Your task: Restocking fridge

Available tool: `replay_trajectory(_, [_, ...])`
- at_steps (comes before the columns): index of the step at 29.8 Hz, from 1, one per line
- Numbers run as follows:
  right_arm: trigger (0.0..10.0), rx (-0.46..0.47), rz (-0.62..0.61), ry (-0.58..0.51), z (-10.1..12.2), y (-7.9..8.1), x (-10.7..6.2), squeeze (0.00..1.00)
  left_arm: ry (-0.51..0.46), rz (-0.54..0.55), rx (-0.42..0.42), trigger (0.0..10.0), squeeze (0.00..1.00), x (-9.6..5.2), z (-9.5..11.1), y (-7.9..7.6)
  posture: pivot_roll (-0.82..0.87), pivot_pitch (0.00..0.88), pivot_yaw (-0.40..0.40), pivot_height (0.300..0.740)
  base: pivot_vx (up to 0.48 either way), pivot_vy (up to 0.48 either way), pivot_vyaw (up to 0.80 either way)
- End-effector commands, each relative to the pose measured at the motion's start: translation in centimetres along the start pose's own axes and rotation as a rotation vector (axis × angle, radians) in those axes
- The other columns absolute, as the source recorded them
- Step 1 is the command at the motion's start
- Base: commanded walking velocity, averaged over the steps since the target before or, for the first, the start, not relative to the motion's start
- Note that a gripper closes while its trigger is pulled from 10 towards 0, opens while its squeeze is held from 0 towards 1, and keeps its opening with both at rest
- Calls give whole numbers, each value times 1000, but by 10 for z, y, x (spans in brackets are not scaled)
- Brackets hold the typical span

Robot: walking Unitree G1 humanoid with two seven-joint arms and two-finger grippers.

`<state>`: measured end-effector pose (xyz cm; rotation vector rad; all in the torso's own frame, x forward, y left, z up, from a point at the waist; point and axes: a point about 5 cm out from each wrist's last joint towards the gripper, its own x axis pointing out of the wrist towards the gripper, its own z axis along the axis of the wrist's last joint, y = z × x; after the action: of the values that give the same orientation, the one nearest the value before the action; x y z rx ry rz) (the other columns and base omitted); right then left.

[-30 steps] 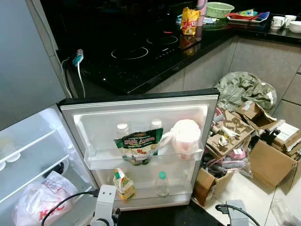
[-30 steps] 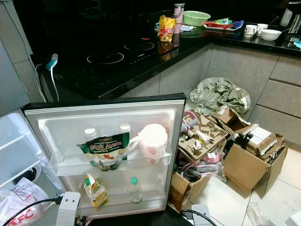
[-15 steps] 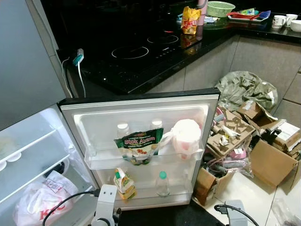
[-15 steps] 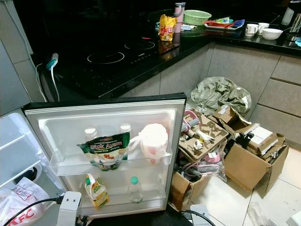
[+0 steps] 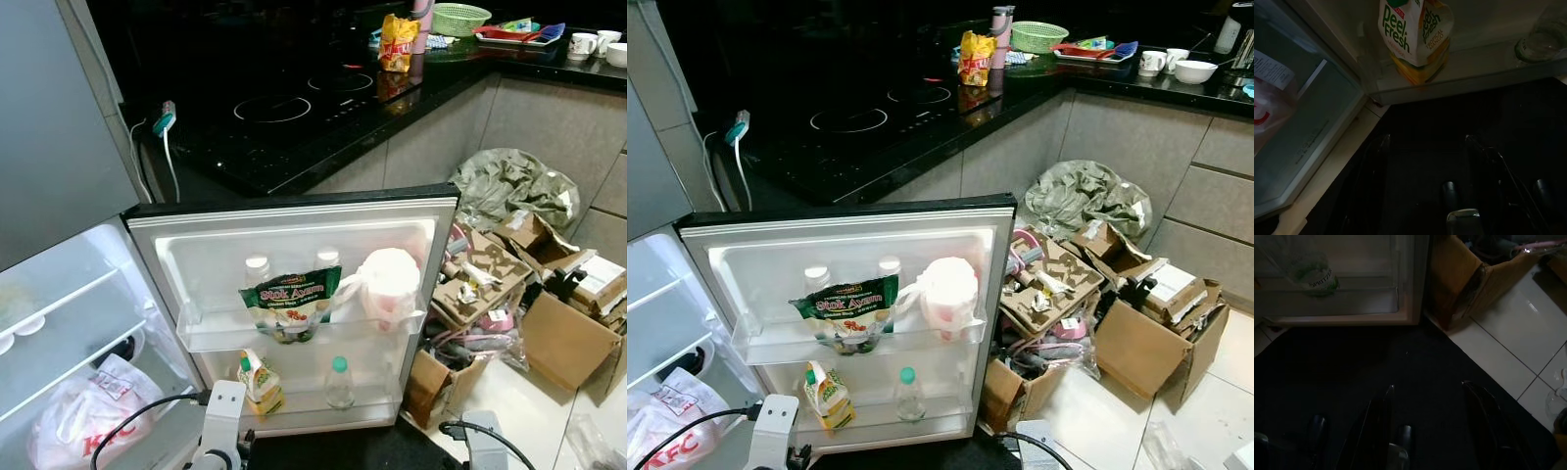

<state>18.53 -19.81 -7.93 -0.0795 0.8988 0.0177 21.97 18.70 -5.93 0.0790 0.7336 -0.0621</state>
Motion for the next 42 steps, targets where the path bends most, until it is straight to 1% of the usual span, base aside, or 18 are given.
replay_trajectory(1, [10000,-11,11,11,0,2,0,0,18,-1,-7,10000,0,0,-3,-4,8,0,9,740,0,0,0])
replay_trajectory(12, [10000,-17,13,19,-1,2,0,0,24,5,-15,10000,0,-1,-5,-2,21,0,16,740,0,0,0])
replay_trajectory(16, [10000,-18,16,28,-5,4,0,0,28,9,-14,10000,0,-1,-7,0,22,0,12,740,0,0,0])
replay_trajectory(27, [10000,-22,13,43,-9,4,-1,0,36,10,-21,10000,0,-2,-10,-2,22,0,7,740,0,0,0])
replay_trajectory(39, [10000,-17,14,49,-10,4,-1,0,27,5,-25,10000,0,-1,-7,-3,29,0,9,740,0,0,0])
replay_trajectory(40, [10000,-12,17,48,-10,4,-1,392,24,-4,-31,10000,1000,-1,-6,-4,29,0,9,740,0,0,0])
replay_trajectory(41, [10000,-11,16,47,-9,4,-1,718,21,-10,-32,10000,1000,-1,-6,-4,29,0,9,740,0,0,0])
replay_trajectory(42, [10000,-11,16,47,-9,4,-1,718,21,-10,-32,10000,1000,-1,-6,-4,29,0,9,740,0,0,0])
